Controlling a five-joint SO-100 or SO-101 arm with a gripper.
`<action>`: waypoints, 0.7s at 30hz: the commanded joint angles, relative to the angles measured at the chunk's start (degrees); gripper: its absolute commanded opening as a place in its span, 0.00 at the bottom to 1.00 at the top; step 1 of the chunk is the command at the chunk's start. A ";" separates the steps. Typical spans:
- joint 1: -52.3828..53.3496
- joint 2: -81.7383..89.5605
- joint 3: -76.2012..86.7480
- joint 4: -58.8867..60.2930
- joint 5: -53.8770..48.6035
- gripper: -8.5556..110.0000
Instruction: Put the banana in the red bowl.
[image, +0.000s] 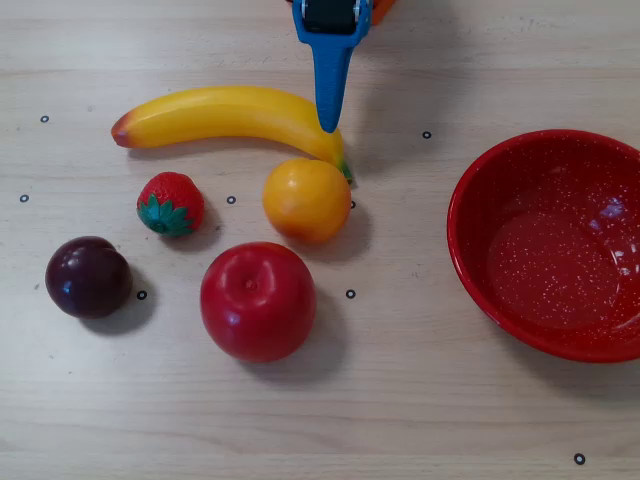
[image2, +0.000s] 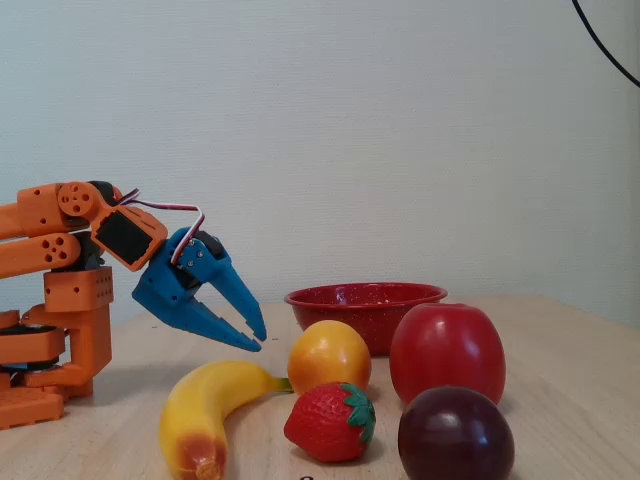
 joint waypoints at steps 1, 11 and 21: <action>0.62 -2.99 -3.60 -2.02 1.85 0.07; 2.37 -13.10 -19.69 4.57 2.72 0.07; 2.81 -28.39 -43.77 23.47 2.81 0.07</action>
